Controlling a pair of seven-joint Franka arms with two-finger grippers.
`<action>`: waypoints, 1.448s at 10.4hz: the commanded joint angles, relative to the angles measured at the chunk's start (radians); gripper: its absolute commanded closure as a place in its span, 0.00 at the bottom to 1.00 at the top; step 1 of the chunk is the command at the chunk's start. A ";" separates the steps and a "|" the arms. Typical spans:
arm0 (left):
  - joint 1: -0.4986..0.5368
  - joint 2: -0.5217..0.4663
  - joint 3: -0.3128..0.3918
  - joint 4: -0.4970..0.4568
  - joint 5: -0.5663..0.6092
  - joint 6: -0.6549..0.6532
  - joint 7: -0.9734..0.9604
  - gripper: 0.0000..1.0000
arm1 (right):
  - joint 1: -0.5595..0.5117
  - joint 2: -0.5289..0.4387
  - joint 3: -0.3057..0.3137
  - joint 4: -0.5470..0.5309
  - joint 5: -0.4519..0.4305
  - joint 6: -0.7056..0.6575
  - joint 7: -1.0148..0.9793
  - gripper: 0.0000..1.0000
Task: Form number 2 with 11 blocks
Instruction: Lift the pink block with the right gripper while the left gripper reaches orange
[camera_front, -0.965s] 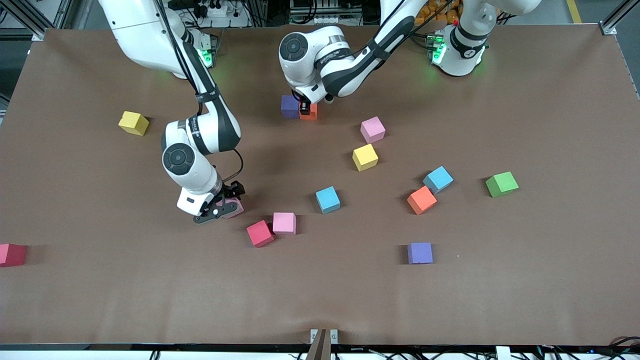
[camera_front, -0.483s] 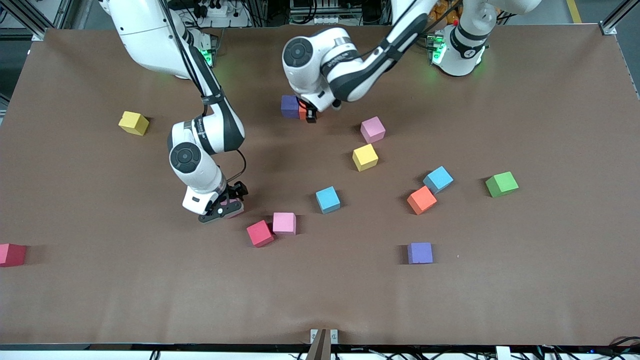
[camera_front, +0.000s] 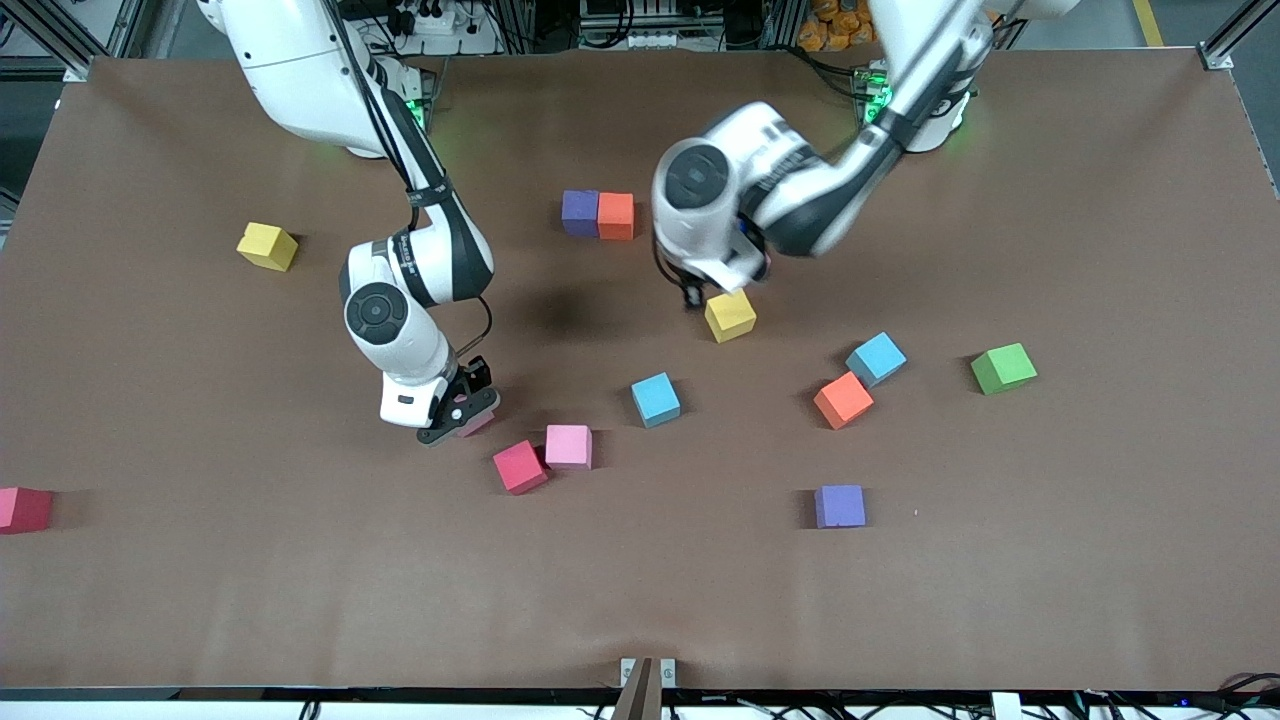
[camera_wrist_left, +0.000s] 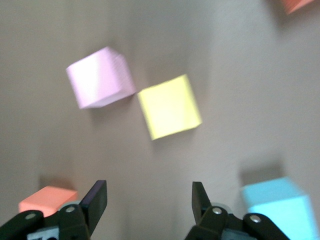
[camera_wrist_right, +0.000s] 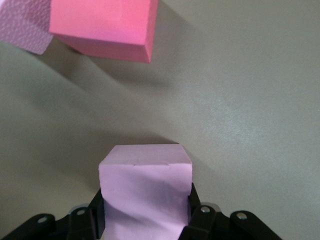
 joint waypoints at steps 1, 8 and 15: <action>0.145 -0.015 -0.010 0.016 0.072 -0.017 0.059 0.23 | 0.013 -0.051 0.012 0.041 0.018 -0.178 -0.130 1.00; 0.443 0.126 -0.005 0.168 0.155 -0.003 0.315 0.23 | 0.134 -0.229 0.174 0.069 -0.054 -0.438 -0.496 1.00; 0.399 0.196 0.006 0.179 0.244 0.000 0.876 0.23 | 0.208 -0.236 0.522 0.067 -0.113 -0.436 -0.210 1.00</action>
